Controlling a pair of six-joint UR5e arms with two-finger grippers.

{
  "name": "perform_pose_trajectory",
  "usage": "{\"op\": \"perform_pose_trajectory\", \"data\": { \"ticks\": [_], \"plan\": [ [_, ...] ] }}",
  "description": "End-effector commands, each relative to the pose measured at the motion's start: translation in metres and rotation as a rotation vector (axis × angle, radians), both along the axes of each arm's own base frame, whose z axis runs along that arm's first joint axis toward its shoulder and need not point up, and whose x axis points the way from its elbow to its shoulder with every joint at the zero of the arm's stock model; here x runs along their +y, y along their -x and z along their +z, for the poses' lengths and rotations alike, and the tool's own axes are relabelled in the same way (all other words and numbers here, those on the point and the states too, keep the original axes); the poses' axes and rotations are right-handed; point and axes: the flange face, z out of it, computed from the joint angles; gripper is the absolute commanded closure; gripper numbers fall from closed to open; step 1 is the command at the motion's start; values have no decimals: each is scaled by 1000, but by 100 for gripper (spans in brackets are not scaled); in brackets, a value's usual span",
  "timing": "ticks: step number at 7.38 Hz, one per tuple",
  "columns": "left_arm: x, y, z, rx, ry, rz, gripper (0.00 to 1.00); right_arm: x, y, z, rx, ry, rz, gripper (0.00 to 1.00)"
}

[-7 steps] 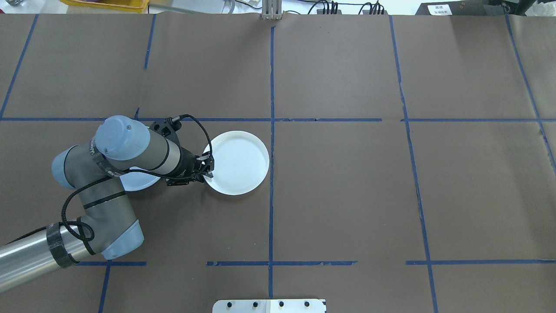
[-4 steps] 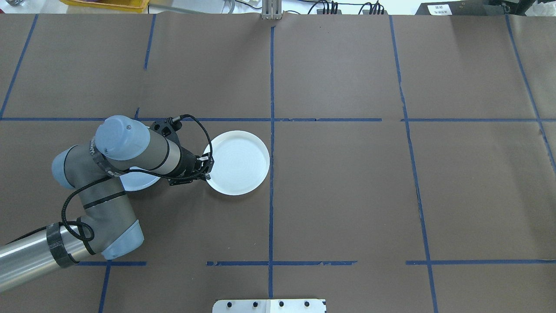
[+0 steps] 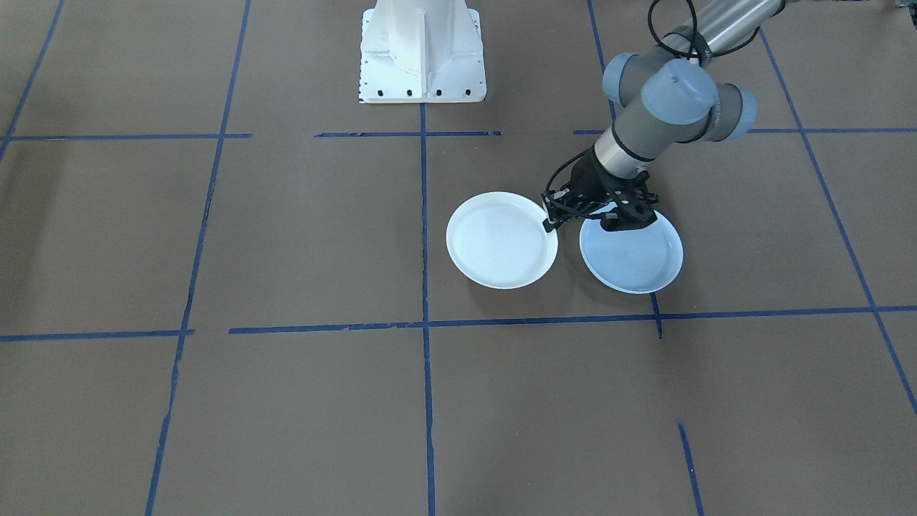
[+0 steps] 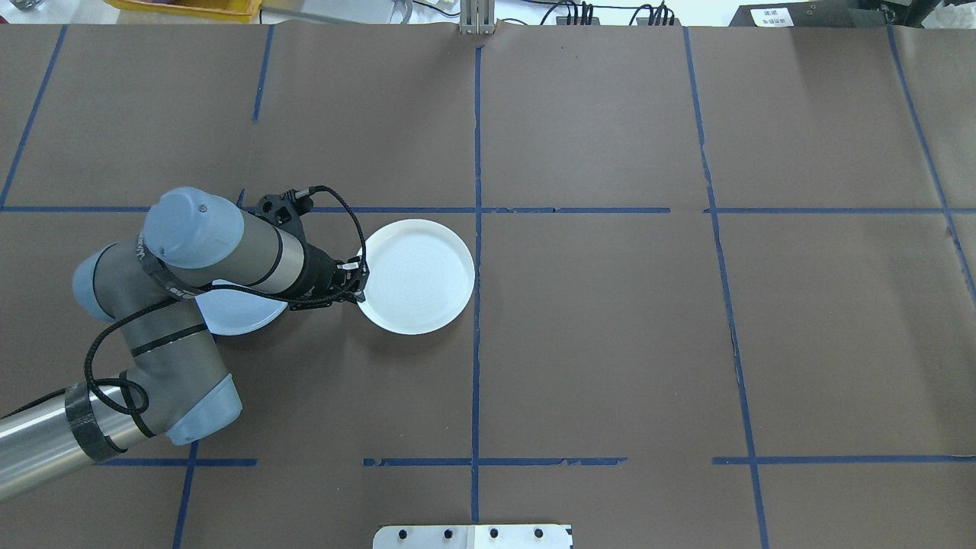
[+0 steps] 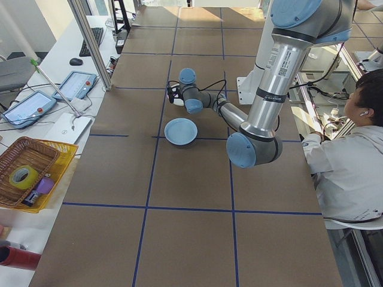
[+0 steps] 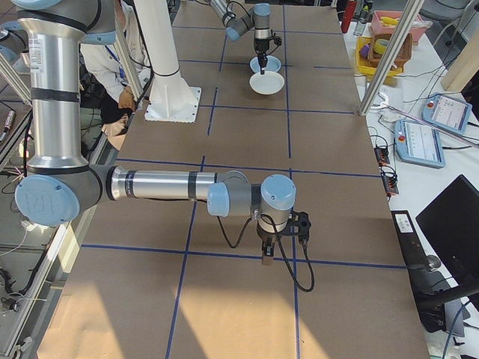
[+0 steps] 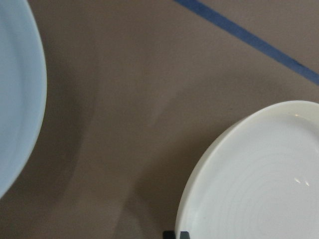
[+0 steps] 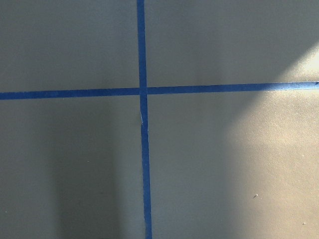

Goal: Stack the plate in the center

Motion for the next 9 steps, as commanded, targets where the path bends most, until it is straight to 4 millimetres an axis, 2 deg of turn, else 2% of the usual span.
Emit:
{"op": "perform_pose_trajectory", "data": {
  "ticks": [1,3,4,6,7,9],
  "plan": [
    [-4,80,63,13,-115,73,100,0,0,0,1,0,-1,0],
    [-1,127,115,-30,-186,112,100,0,0,0,1,1,1,0],
    [2,142,137,-59,-202,121,100,0,-1,0,1,0,1,0],
    [-3,139,161,-87,-165,122,100,0,0,0,0,0,-1,0],
    [-4,137,166,-93,-156,125,100,0,-1,0,0,0,1,0],
    [-6,134,163,-89,-153,122,100,0,0,0,0,1,1,0]
  ]
}}
